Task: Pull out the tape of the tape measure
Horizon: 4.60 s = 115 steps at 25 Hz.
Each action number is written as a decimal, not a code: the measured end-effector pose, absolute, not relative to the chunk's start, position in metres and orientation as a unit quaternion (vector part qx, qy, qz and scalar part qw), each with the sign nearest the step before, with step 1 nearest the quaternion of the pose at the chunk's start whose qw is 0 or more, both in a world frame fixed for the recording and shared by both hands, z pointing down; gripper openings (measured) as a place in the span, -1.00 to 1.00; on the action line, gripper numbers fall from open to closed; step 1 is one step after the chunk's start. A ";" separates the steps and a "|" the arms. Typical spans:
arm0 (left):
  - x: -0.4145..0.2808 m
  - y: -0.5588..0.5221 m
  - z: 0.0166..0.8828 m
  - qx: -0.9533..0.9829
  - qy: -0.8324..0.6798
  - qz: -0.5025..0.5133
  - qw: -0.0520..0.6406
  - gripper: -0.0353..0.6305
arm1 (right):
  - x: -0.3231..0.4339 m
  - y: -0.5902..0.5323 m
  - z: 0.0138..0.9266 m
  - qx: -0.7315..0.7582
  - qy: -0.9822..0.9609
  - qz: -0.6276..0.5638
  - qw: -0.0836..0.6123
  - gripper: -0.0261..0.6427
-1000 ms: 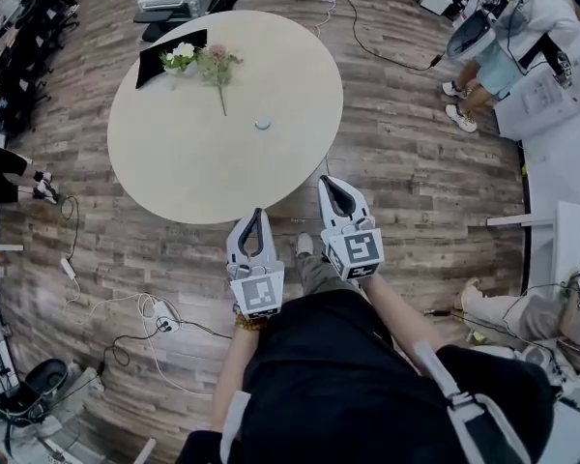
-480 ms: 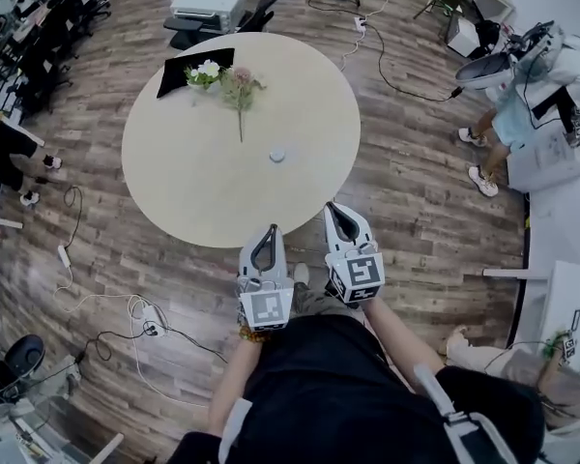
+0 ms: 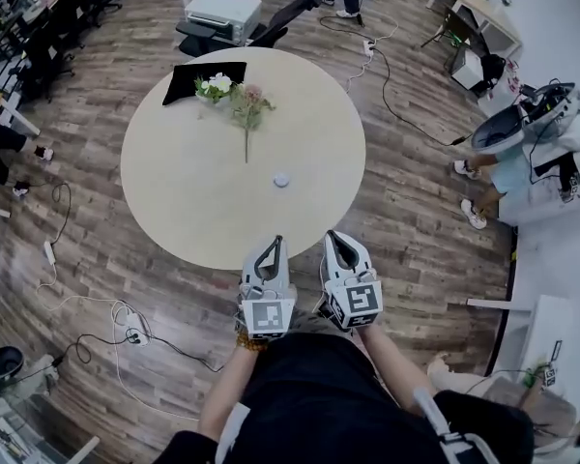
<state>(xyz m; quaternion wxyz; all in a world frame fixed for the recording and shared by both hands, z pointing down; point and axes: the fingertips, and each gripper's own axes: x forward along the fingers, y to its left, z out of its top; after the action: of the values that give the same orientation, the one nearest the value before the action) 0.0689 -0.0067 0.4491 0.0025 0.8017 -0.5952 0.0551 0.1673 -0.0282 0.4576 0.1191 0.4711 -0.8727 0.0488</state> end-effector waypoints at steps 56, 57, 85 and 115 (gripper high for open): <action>-0.054 -0.154 0.450 0.755 -0.650 0.087 -0.014 -0.88 | 0.071 -0.202 0.539 0.365 -0.900 0.000 0.237 -0.76; -0.055 -0.153 0.453 0.753 -0.651 0.092 -0.012 -0.88 | 0.070 -0.204 0.544 0.362 -0.901 0.002 0.241 -0.74; -0.068 -0.151 0.510 0.737 -0.649 0.185 0.029 -0.88 | 0.059 -0.252 0.703 0.265 -0.884 0.050 0.381 -0.39; -0.077 -0.148 0.524 0.721 -0.663 0.191 0.054 -0.88 | 0.058 -0.258 0.792 0.162 -0.859 0.111 0.472 -0.13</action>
<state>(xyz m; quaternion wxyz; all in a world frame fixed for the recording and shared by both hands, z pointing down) -0.0770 -0.1480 0.5238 0.0543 0.7214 -0.6633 0.1914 0.0578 -0.2583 0.7918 0.4723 0.1616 -0.8594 0.1106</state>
